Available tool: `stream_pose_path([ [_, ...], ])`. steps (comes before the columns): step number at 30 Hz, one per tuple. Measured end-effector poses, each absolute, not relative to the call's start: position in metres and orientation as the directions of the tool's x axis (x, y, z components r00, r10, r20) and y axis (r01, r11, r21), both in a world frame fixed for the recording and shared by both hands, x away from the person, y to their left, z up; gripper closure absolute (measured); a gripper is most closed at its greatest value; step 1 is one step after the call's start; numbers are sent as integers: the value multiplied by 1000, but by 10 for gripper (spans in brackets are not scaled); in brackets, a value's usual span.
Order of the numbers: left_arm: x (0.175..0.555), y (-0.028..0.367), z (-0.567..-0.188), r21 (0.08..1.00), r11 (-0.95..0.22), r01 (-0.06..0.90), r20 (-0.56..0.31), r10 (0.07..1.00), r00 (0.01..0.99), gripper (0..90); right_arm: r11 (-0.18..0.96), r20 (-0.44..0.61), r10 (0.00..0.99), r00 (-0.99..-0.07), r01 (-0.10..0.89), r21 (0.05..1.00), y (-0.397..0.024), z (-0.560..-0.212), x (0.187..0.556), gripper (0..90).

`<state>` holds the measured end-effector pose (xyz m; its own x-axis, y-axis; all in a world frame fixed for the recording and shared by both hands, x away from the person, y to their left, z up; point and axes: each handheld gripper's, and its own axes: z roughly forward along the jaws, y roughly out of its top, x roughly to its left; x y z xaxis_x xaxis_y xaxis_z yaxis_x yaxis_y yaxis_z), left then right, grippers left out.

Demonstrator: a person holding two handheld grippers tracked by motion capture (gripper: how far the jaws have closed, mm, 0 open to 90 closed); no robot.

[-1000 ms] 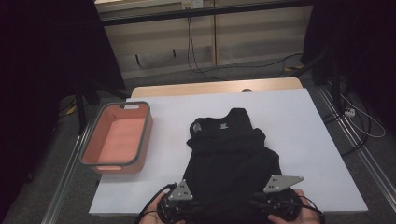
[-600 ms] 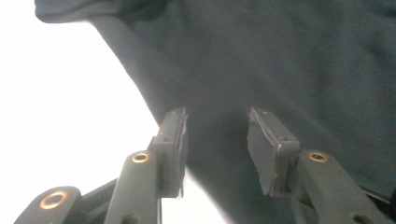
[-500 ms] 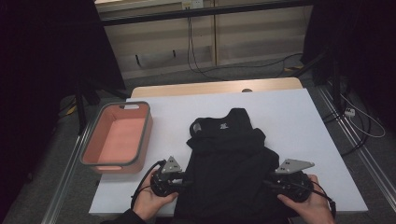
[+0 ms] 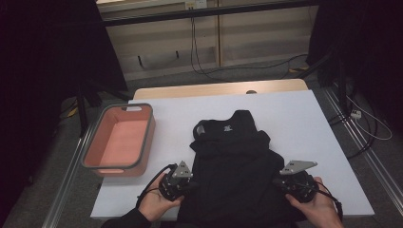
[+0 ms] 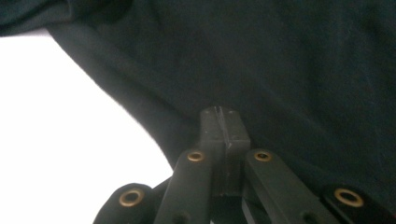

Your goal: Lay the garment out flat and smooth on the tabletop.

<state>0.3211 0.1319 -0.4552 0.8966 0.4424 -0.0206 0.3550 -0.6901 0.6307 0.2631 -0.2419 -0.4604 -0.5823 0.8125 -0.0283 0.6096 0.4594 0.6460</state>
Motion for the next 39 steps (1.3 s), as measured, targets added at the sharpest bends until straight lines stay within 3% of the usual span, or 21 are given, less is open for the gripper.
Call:
stream_pose_path([
  [22,276,154,-453,607,-700,376,-101,402,910,900,544,7,715,-699,564,621,-239,-459,217,898],
  [23,275,155,-452,614,-693,378,-104,403,909,900,541,13,713,-701,561,627,-239,-458,217,885],
  [25,278,157,-451,637,-667,387,-119,411,904,897,509,22,728,-685,562,652,-241,-456,220,762],
  [27,282,159,-449,655,-647,391,-123,420,899,846,469,33,749,-662,564,680,-244,-454,224,708],
  [29,289,159,-447,672,-630,388,-89,452,888,726,424,36,766,-642,546,722,-247,-450,231,651],
  [31,297,157,-445,698,-615,367,-59,462,885,682,403,24,778,-628,528,748,-249,-447,240,643],
  [33,305,153,-445,702,-612,364,-17,496,868,561,388,9,794,-607,519,761,-251,-446,248,623],
  [39,336,144,-444,740,-554,382,-3,565,825,459,362,-8,811,-585,492,792,-256,-443,281,609],
])
